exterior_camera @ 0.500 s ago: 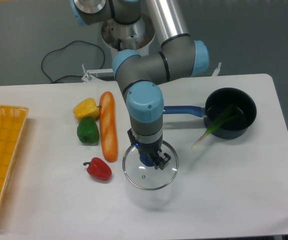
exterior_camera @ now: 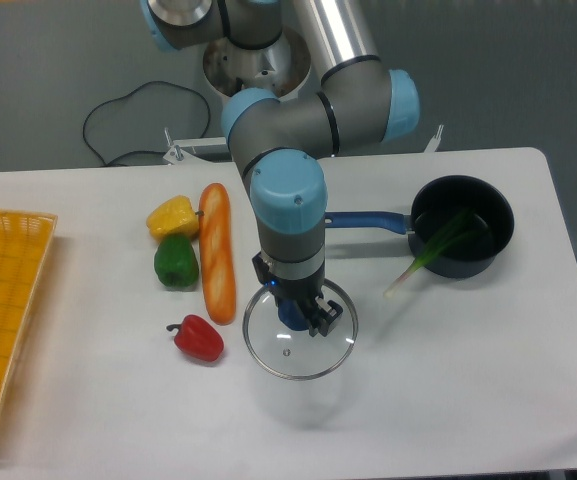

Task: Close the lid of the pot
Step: 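Lift the clear glass lid by its knob with the gripper, then carry the held glass lid over the dark blue saucepan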

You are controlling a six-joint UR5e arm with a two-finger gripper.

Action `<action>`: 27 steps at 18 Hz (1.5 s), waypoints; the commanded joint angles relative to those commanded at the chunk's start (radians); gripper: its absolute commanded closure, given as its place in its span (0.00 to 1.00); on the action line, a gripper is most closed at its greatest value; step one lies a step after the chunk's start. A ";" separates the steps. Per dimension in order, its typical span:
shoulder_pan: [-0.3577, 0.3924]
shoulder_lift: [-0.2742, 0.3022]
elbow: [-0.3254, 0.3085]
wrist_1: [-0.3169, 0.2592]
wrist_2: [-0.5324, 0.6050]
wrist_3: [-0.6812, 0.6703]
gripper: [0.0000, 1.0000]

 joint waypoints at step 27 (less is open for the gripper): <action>0.400 0.084 -0.011 -0.150 -0.112 0.336 0.56</action>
